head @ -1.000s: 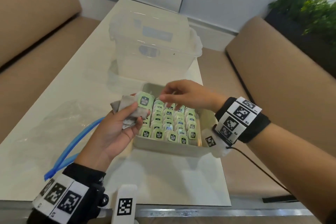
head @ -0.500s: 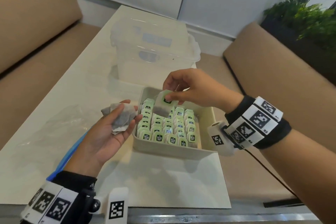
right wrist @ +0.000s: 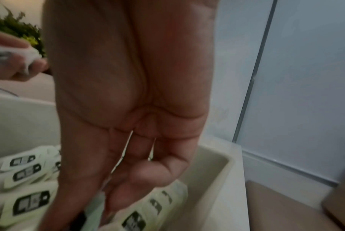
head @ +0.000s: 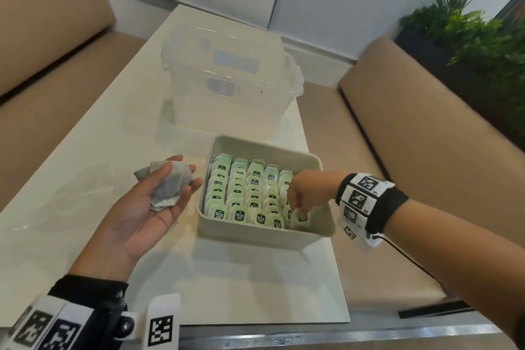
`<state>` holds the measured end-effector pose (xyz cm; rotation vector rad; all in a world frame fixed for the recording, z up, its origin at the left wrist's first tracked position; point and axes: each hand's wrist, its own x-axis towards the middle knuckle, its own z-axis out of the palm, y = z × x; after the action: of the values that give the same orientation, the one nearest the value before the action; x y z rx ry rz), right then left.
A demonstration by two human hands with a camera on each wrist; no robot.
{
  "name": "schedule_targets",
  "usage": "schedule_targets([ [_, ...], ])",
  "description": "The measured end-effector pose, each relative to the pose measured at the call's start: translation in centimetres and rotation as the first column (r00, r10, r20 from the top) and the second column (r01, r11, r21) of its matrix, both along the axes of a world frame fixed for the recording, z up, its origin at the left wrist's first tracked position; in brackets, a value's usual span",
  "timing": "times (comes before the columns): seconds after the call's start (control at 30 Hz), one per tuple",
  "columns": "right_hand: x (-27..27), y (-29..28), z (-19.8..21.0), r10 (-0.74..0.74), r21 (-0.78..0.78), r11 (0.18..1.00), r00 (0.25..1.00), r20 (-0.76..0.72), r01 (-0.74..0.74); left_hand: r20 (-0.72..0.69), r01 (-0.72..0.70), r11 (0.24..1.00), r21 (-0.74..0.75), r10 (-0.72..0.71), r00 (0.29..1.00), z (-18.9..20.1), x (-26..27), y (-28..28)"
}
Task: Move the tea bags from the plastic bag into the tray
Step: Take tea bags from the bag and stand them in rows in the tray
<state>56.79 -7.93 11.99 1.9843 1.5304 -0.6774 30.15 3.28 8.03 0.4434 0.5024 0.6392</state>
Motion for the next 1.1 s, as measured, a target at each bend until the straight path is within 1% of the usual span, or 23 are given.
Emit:
schedule_targets([
  [0.13,-0.1,1.0,-1.4,0.043,-0.086,0.995,0.999,0.029,-0.04,0.008,0.007,1.0,-0.007,-0.007,1.0,0.2,0.1,0.1],
  [0.2,-0.1,1.8,-1.5,0.017,-0.122,0.992,1.0,0.021,-0.014,0.008,0.01,1.0,-0.013,-0.01,1.0,0.2,0.1,0.1],
  [0.3,-0.5,2.6,-1.4,-0.005,-0.16,0.987,1.0,0.026,0.009,0.025,-0.001,0.998,-0.065,0.002,1.0,0.3,0.0,0.2],
  [0.4,-1.5,2.9,-1.4,0.053,-0.207,0.978,0.994,0.091,-0.033,0.053,0.008,0.993,-0.119,-0.002,0.999,0.5,-0.2,0.3],
  [0.47,-2.1,3.0,-1.2,0.103,-0.21,0.975,0.985,0.139,-0.072,0.089,0.018,0.99,-0.142,-0.005,0.996,0.7,-0.3,0.3],
  [0.57,-2.5,3.2,-0.9,0.129,-0.204,0.975,0.975,0.182,-0.091,0.113,0.019,0.986,-0.167,0.0,0.994,0.8,-0.3,0.3],
  [0.63,-2.7,3.3,-0.9,0.131,-0.211,0.973,0.973,0.191,-0.089,0.127,0.029,0.983,-0.179,-0.006,0.992,1.0,-0.3,0.2],
  [0.73,-2.7,3.6,-0.5,0.091,-0.211,0.976,0.976,0.199,-0.048,0.141,0.075,0.984,-0.163,-0.052,0.989,1.5,-0.1,-0.2],
  [0.8,-2.6,4.0,0.5,0.058,-0.126,0.991,0.981,0.187,-0.035,0.138,0.1,0.984,-0.145,-0.08,0.987,1.7,0.0,-0.4],
  [0.83,-2.6,4.2,1.2,0.047,-0.021,0.999,0.988,0.148,-0.044,0.137,0.11,0.984,-0.139,-0.091,0.986,1.7,0.0,-0.5],
  [0.87,-2.8,4.4,2.1,0.046,0.132,0.99,0.996,0.081,-0.056,0.135,0.116,0.983,-0.139,-0.097,0.986,1.7,0.2,-0.5],
  [0.9,-3.4,4.5,3.1,0.067,0.315,0.947,0.998,-0.015,-0.059,0.132,0.122,0.982,-0.143,-0.103,0.986,1.8,0.3,-0.6],
  [0.93,-4.3,4.6,4.1,0.117,0.487,0.872,0.985,-0.128,-0.04,0.128,0.131,0.979,-0.155,-0.112,0.985,2.0,0.6,-0.7],
  [0.97,-5.5,4.5,5.0,0.191,0.615,0.788,0.952,-0.239,-0.004,0.129,0.138,0.975,-0.172,-0.117,0.985,2.2,0.8,-0.9],
  [1.0,-6.8,4.4,5.8,0.266,0.689,0.723,0.906,-0.33,0.039,0.128,0.138,0.973,-0.183,-0.116,0.985,2.4,1.1,-1.2],
  [1.03,-8.0,4.2,6.4,0.319,0.721,0.689,0.864,-0.39,0.071,0.112,0.133,0.974,-0.182,-0.114,0.987,2.5,1.4,-1.5],
  [1.07,-9.1,4.1,6.7,0.344,0.729,0.68,0.845,-0.411,0.078,0.092,0.131,0.976,-0.171,-0.117,0.989,2.7,1.6,-1.8],
  [1.1,-9.8,4.1,6.8,0.35,0.731,0.68,0.849,-0.396,0.06,0.085,0.134,0.978,-0.157,-0.122,0.989,2.8,1.8,-2.0],
])
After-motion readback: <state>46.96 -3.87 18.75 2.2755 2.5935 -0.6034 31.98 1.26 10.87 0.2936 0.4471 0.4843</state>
